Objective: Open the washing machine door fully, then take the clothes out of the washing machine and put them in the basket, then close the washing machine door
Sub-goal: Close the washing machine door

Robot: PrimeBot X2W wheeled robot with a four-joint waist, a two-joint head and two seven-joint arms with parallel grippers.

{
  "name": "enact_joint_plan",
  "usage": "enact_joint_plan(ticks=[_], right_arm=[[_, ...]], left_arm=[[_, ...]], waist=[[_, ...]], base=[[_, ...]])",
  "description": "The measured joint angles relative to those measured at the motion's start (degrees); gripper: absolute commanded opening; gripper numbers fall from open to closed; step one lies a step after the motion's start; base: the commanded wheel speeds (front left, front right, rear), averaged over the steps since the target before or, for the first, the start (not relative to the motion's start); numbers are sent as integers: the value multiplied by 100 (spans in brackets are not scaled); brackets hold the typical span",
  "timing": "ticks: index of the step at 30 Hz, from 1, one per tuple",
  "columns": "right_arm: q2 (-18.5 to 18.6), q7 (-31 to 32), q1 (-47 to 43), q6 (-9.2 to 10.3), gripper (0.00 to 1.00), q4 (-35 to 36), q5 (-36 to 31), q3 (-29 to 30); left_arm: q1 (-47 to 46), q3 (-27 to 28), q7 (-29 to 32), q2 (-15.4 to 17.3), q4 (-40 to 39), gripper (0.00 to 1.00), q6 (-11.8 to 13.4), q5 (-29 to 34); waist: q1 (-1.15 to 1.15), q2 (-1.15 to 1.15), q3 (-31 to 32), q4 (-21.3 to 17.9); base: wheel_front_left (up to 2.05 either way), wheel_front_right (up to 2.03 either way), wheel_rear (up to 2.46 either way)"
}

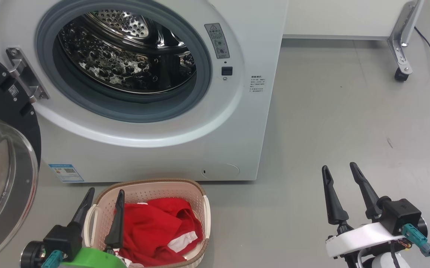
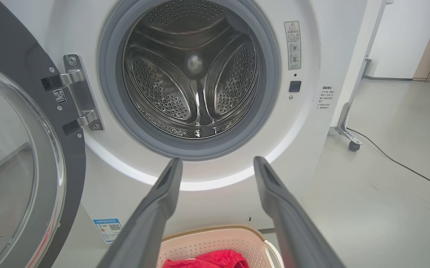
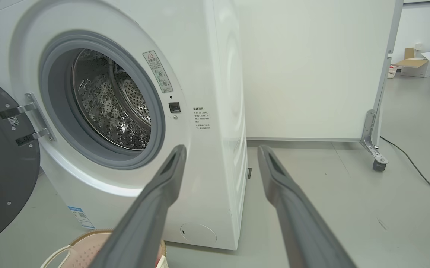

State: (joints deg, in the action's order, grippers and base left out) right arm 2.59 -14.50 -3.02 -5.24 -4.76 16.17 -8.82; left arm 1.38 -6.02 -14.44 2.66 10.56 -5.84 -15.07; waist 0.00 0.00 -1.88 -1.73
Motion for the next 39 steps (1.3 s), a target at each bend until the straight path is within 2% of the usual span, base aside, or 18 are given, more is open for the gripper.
enact_joint_plan(ticks=[21, 25, 30, 39], right_arm=[[-2, 0, 0, -1, 100, -21, -1, 9], [-2, 0, 0, -2, 100, -25, -1, 11], [-2, 0, 0, -19, 100, -29, -1, 13], [-4, 0, 0, -19, 100, -33, -8, 13]], left_arm=[[-1, -35, 0, -1, -114, 100, 32, 8], [-1, -42, 0, -2, -115, 100, 32, 0], [2, -120, 0, -7, -169, 100, 24, -368], [2, -108, 0, -7, -203, 100, 24, -186]], waist=[[0, 0, 24, -16], [0, 0, 32, -10], [0, 0, 39, 3], [0, 0, 57, 38]], base=[[-114, 114, 0], [-70, 70, 0], [-51, 53, -2], [-21, 21, -1]])
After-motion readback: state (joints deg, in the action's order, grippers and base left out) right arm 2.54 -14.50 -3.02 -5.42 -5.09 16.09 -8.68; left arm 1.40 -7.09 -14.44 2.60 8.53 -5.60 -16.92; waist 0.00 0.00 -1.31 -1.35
